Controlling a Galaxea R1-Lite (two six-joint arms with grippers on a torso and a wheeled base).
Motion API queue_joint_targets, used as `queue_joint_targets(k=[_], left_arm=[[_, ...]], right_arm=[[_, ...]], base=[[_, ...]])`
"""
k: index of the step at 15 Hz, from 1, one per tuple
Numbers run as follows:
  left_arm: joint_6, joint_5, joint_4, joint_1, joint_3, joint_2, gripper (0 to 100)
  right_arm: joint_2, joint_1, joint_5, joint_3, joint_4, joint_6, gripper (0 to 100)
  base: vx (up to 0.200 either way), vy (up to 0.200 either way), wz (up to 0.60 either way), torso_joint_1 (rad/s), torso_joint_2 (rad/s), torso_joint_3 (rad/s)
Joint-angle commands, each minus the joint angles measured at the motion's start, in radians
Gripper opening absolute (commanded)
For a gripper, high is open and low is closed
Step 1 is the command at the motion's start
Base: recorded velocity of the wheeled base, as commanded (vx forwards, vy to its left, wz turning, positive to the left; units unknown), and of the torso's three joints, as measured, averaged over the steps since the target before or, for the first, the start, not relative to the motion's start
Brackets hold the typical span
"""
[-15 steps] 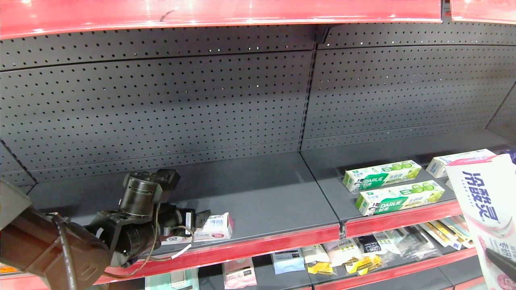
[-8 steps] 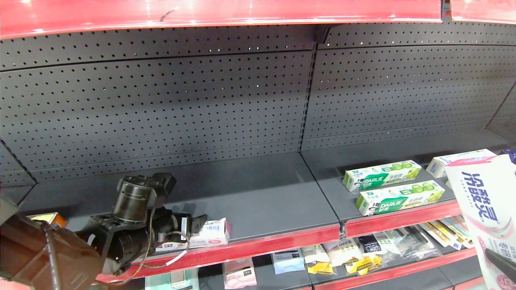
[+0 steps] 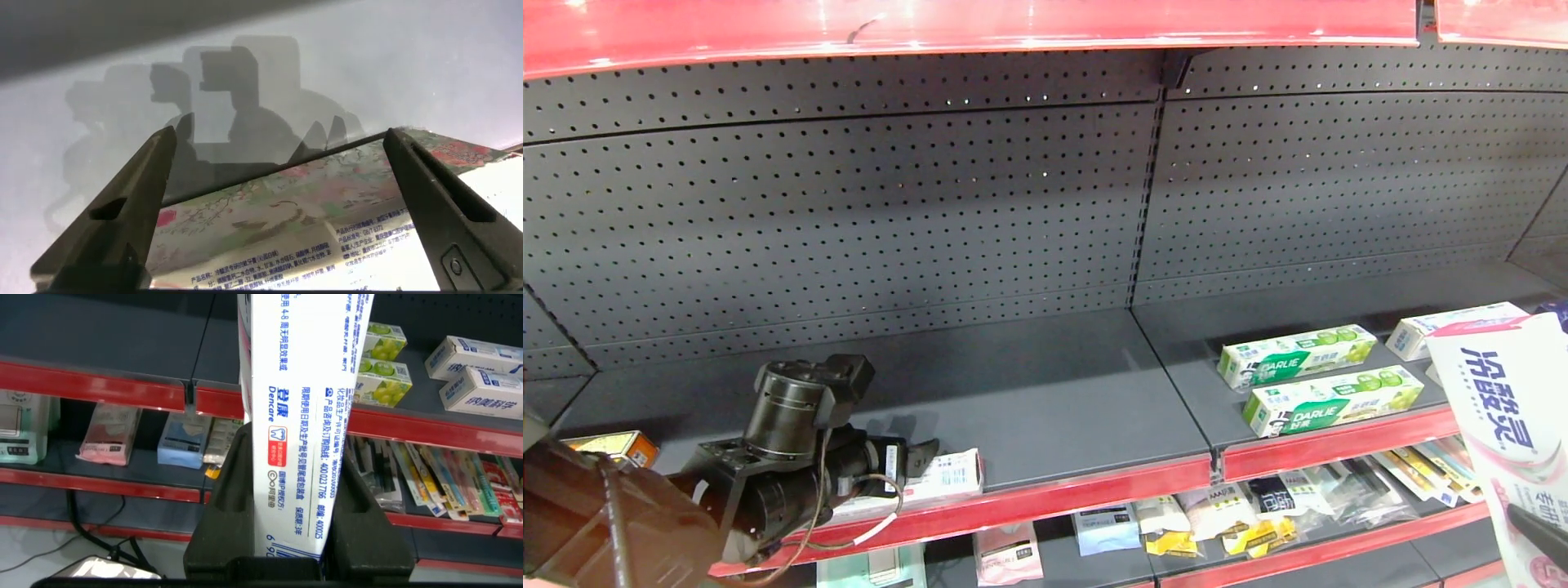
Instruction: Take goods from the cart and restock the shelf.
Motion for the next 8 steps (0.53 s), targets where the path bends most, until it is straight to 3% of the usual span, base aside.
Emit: queue_joint_targets(k=[1,8], left_arm=[[-0.001,0.003,-0.006,0.001,0.005,-0.003,100],[-0.001,0.007,-0.017,0.004,-0.038,-0.023,100]], right_arm=[[-0.001,0.000,0.000,0.001,0.000,0.000,0],[-0.005,0.000,0.000,0.006,0.000,0.000,0]], base=[[0.000,0.000,0.00,0.000,0.00,0.000],[0.000,0.000,0.00,0.000,0.00,0.000]])
